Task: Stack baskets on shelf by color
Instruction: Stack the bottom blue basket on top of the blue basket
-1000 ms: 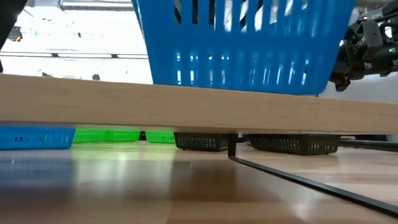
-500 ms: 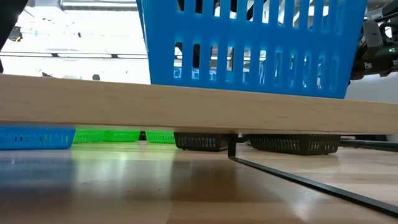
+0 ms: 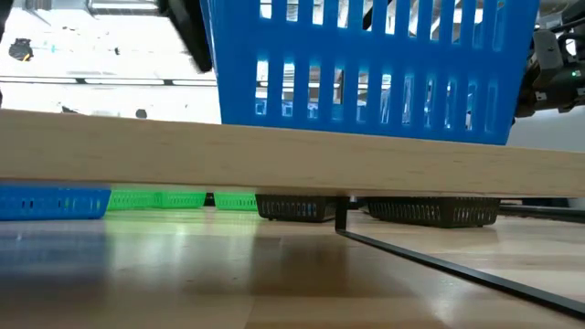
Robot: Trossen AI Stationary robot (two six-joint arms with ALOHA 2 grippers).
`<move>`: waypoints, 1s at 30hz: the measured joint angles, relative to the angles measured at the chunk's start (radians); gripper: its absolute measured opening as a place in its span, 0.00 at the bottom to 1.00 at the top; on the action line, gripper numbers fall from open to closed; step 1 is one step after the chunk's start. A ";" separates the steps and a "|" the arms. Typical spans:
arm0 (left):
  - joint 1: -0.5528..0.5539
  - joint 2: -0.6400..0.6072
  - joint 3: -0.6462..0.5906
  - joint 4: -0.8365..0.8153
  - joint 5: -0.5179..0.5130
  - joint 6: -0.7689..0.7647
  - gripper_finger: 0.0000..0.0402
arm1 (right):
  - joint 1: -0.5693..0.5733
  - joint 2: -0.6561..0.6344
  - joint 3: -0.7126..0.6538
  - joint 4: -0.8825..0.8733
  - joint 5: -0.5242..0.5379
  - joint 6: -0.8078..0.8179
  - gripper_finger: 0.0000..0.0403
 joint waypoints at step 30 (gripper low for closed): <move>0.093 -0.447 -0.766 0.334 0.060 -0.321 0.41 | 0.000 0.000 0.000 0.000 0.000 0.000 0.29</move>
